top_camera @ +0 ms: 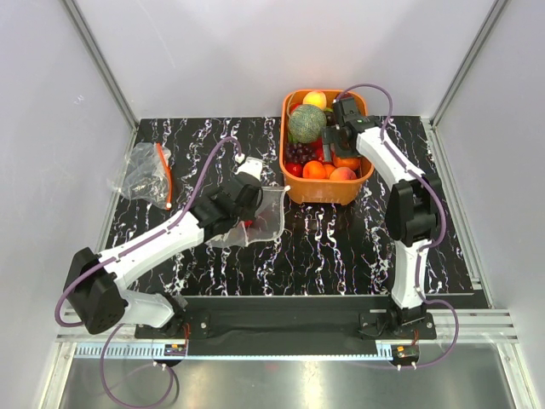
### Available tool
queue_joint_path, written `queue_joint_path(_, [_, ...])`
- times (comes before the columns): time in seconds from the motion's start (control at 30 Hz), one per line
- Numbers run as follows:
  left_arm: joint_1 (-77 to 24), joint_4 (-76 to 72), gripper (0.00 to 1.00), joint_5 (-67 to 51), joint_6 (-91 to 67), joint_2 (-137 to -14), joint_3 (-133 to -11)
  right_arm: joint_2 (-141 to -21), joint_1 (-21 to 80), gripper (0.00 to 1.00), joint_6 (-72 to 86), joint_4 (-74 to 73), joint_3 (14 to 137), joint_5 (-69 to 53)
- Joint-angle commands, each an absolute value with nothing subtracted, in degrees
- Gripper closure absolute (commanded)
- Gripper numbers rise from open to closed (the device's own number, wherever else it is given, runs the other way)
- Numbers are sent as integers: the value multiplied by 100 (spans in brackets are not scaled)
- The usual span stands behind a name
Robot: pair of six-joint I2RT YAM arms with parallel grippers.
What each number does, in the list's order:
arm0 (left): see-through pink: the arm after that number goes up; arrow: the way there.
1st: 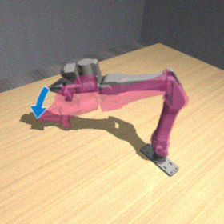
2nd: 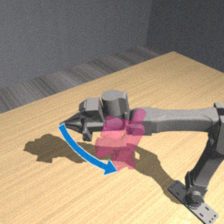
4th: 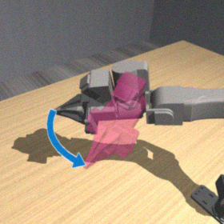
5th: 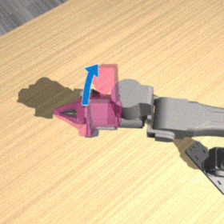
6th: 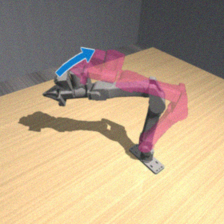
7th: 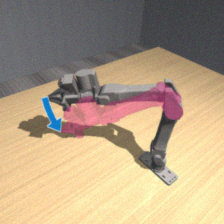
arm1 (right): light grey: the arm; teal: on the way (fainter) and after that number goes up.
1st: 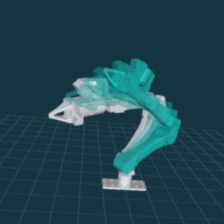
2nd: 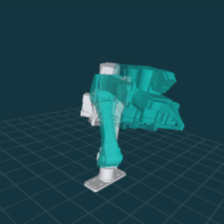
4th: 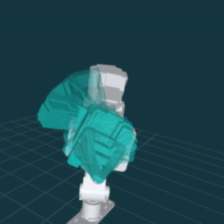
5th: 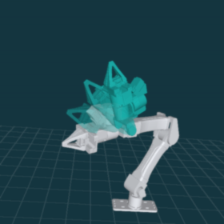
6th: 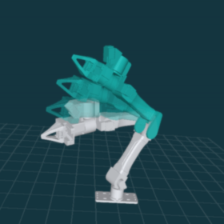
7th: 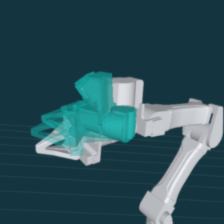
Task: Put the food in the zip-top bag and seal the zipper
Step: Pick up the fake fruit from the bin.
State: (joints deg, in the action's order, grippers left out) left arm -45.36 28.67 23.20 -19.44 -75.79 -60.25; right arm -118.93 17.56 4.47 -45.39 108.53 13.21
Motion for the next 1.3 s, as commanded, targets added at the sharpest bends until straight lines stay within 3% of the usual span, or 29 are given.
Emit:
queue_joint_path(0.0, [-4509, 2540, 100, 2382, -1881, -7479, -6003, -12032, 1591, 0, 474, -4641, 11004, 1512])
queue_joint_path(0.17, [-4509, 2531, 100, 2382, -1846, -7541, -6020, -12217, 1538, 1, 457, -4562, 10934, 1512])
queue_joint_path(0.27, [-4509, 2549, 100, 2391, -1846, -7559, -6047, -12182, 1521, 13, 448, -4448, 10934, 1415])
queue_joint_path(0.3, [-4509, 2558, 100, 2399, -1846, -7559, -6047, -12069, 1538, 25, 457, -4386, 10907, 1398])
queue_joint_path(0.43, [-4509, 2601, 100, 2434, -1846, -7550, -6073, -11594, 1529, 40, 466, -3895, 10679, 1371])
queue_joint_path(0.83, [-4509, 2689, 100, 2426, -1890, -7576, -6170, -9968, 1529, 43, 606, -3332, 9740, 230])
queue_joint_path(1.13, [-4509, 2725, 100, 2399, -1907, -7603, -6214, -8518, 1599, 49, 975, -3051, 8651, -2044])
queue_joint_path(1.27, [-4509, 2760, 100, 2382, -1890, -7638, -6258, -7946, 1976, 50, 1116, -2910, 8052, -2513])
